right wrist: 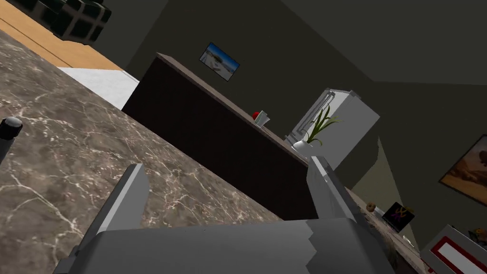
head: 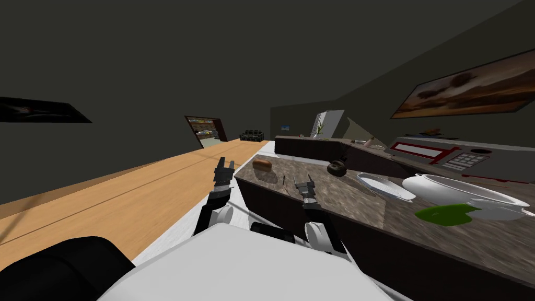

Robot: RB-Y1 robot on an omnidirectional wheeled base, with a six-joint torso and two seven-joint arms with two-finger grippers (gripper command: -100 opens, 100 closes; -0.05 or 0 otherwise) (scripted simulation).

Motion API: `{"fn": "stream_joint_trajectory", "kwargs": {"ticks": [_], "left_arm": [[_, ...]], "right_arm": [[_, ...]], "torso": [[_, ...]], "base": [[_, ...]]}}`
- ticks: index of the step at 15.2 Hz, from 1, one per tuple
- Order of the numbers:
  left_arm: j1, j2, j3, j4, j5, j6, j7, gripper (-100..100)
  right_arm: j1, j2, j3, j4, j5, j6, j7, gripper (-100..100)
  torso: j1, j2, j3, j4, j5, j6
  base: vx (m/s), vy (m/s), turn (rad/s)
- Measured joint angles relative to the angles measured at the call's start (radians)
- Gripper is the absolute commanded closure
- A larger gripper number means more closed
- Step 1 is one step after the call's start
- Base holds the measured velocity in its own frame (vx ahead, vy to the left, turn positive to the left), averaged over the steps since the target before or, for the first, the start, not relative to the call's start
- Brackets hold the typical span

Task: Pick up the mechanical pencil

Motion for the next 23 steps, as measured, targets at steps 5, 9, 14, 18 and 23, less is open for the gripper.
{"fn": "stream_joint_trajectory", "kwargs": {"ticks": [5,9,14,18,23], "left_arm": [[0.0,0.0,0.0,0.0,0.0,0.0,0.0,0],[0.0,0.0,0.0,0.0,0.0,0.0,0.0,0],[0.0,0.0,0.0,0.0,0.0,0.0,0.0,0],[0.0,0.0,0.0,0.0,0.0,0.0,0.0,0],[0.0,0.0,0.0,0.0,0.0,0.0,0.0,0]], "right_arm": [[-0.031,0.013,0.048,0.063,-0.066,0.022,-0.081,-100],[-0.059,0.018,0.084,0.123,-0.117,0.032,-0.148,-100],[-0.096,0.037,0.133,0.193,-0.189,0.06,-0.235,-100],[-0.123,0.052,0.174,0.249,-0.244,0.075,-0.305,-100],[-0.136,0.064,0.19,0.272,-0.267,0.087,-0.334,100]], "torso": [[0.0,0.0,0.0,0.0,0.0,0.0],[0.001,0.0,0.0,0.0,0.0,0.0],[0.0,-0.001,0.0,0.0,0.0,0.0],[0.001,0.0,0.0,0.0,0.0,0.0],[0.003,0.0,0.0,0.0,0.001,0.0]], "base": [[-0.01,-0.043,0.094],[-0.007,-0.039,0.097],[-0.001,-0.042,0.097],[-0.012,-0.03,0.082],[-0.005,-0.006,0.016]]}}
